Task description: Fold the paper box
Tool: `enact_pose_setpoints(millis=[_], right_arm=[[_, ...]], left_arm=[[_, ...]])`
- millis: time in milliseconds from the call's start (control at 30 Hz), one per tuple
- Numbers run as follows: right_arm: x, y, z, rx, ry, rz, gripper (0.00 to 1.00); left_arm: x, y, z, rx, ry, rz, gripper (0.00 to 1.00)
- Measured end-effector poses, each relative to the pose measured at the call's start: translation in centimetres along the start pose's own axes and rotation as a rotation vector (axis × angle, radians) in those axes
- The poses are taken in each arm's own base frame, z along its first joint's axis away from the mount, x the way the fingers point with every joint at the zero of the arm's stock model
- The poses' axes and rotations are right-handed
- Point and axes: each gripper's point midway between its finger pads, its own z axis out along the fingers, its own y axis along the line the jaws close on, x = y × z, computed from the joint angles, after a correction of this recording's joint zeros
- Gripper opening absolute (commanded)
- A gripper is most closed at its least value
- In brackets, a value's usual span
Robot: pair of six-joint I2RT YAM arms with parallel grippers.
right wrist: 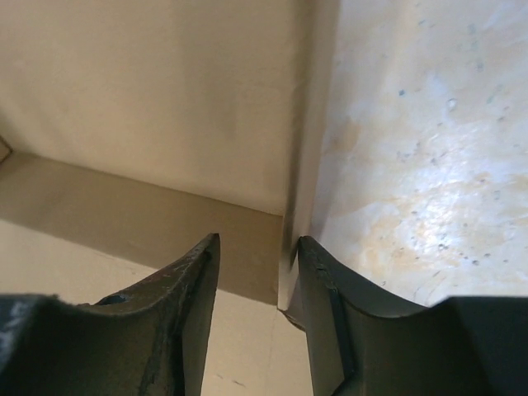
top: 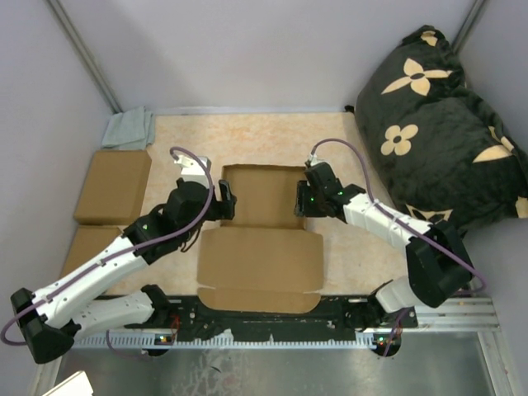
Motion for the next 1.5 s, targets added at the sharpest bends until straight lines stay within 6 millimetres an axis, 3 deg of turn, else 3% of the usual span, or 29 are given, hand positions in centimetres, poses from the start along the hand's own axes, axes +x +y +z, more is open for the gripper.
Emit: enact_pose_setpoints(millis=[167, 300, 400, 500, 533, 567, 667, 767, 900, 1033, 1133, 1300, 1500], right_arm=[[1.1, 1.8, -1.7, -0.114, 0.056, -0.022, 0.45], [1.9, 3.5, -3.6, -0.232, 0.095, -0.067, 0.47], [2.2, 3.7, -4.7, -0.263, 0.107, -0.119, 0.5], [0.5, 3.6, -5.3, -0.24, 0.081, -0.192, 0.53], [-1.5, 4.0, -5.3, -0.222, 0.045, -0.237, 0.54], [-1.9, 4.2, -5.3, -0.223, 0.036, -0.245, 0.54], [-6.8, 5.7, -3.8, -0.186, -0.017, -0.327, 0.54], [-11.5, 7.5, -0.9, -0.158, -0.067, -0.392, 0.54], [-14.9, 8.1, 4.2, -0.098, -0.078, -0.464, 0.53], [-15.2, 7.8, 9.1, -0.061, -0.033, -0.528, 0.53], [-14.0, 7.0, 10.9, -0.046, 0.021, -0.562, 0.53], [-13.0, 6.4, 11.7, -0.041, 0.061, -0.591, 0.53], [-13.1, 6.9, 12.0, -0.059, 0.045, -0.577, 0.42]], left_arm=[[-1.0, 0.1, -0.2, -0.019, 0.02, 0.041, 0.87], [-0.3, 0.0, 0.3, -0.027, 0.074, 0.072, 0.86], [0.2, 0.4, 0.2, -0.035, 0.098, 0.086, 0.87], [0.2, 1.0, -0.2, -0.043, 0.089, 0.08, 0.87], [0.3, 1.3, -0.4, -0.046, 0.084, 0.076, 0.87], [0.4, 1.7, -0.6, -0.049, 0.08, 0.073, 0.87], [0.5, 2.3, -1.3, -0.051, 0.072, 0.067, 0.87], [0.5, 2.7, -1.9, -0.047, 0.057, 0.069, 0.87], [2.1, 3.7, -2.0, -0.052, 0.066, 0.087, 0.86], [5.5, 4.8, -1.1, -0.082, 0.132, 0.122, 0.86], [7.6, 5.7, -0.7, -0.107, 0.177, 0.14, 0.85], [7.7, 5.8, -0.5, -0.113, 0.17, 0.136, 0.85], [7.3, 5.7, -0.3, -0.116, 0.153, 0.129, 0.85]])
